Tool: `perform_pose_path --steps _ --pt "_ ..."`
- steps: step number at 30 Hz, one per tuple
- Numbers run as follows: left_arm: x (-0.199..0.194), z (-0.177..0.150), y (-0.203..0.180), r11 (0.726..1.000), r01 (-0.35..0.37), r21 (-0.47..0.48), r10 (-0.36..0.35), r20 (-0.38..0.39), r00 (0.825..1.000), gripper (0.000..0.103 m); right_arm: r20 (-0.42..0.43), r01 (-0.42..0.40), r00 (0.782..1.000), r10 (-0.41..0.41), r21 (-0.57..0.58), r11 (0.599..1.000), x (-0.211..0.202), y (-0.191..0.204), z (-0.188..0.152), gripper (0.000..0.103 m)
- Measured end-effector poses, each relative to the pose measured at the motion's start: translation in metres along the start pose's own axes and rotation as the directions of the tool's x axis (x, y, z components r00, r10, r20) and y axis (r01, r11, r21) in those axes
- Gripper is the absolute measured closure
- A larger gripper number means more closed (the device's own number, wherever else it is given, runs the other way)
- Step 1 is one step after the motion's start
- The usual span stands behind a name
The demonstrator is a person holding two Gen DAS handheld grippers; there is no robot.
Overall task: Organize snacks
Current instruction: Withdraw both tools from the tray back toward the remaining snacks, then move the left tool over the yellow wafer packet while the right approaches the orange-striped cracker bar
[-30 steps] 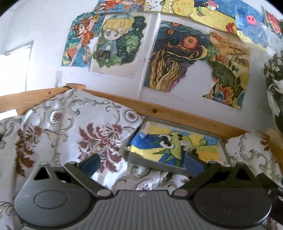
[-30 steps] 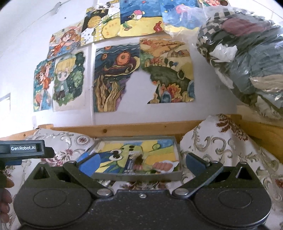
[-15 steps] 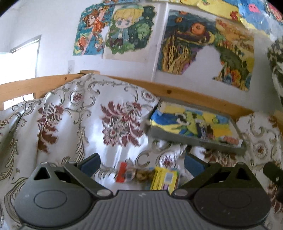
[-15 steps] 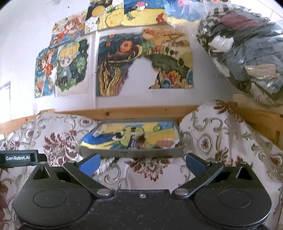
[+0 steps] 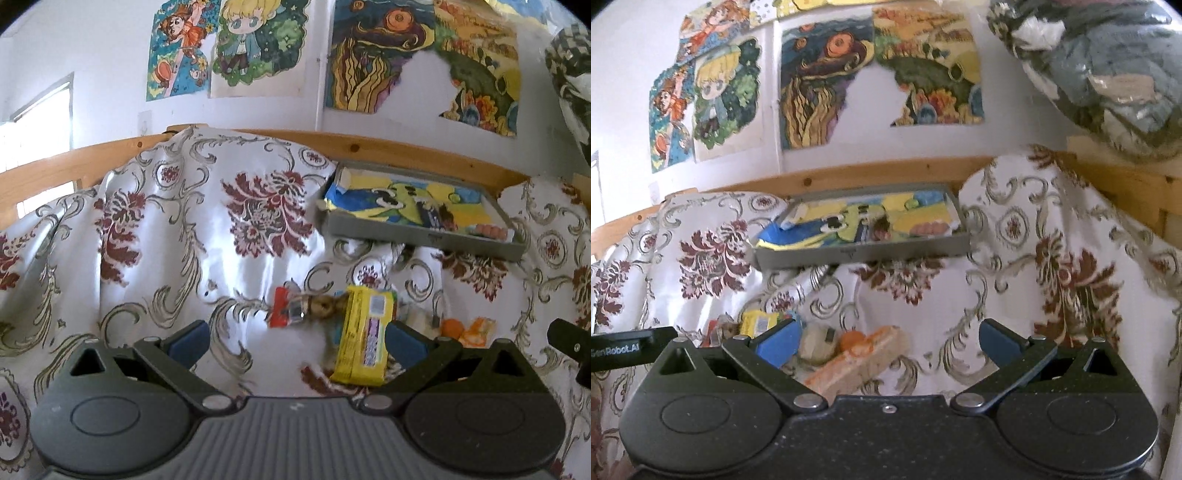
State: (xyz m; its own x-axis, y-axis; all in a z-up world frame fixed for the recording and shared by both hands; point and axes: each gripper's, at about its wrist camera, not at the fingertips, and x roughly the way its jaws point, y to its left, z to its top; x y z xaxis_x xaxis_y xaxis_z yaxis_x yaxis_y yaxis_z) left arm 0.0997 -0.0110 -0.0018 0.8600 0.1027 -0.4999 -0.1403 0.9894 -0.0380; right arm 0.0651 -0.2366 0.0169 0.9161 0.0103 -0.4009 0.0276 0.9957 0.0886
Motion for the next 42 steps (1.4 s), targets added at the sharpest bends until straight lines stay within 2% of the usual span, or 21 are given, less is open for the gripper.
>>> perform_pose_path --steps 10,21,42 --pt "0.003 -0.014 0.005 1.000 -0.009 0.023 0.011 -0.068 0.998 0.000 -0.096 -0.008 0.995 0.007 -0.015 1.000 0.007 0.004 -0.012 0.001" --pt "0.010 -0.026 0.005 0.999 -0.020 0.050 0.026 -0.140 0.990 0.000 -0.222 -0.069 0.973 0.058 -0.044 0.997 0.021 0.019 -0.026 0.001" --pt "0.024 -0.028 0.007 0.997 -0.017 0.075 0.032 -0.202 0.979 0.000 -0.276 -0.081 0.959 0.067 -0.039 0.996 0.038 0.022 -0.032 0.001"
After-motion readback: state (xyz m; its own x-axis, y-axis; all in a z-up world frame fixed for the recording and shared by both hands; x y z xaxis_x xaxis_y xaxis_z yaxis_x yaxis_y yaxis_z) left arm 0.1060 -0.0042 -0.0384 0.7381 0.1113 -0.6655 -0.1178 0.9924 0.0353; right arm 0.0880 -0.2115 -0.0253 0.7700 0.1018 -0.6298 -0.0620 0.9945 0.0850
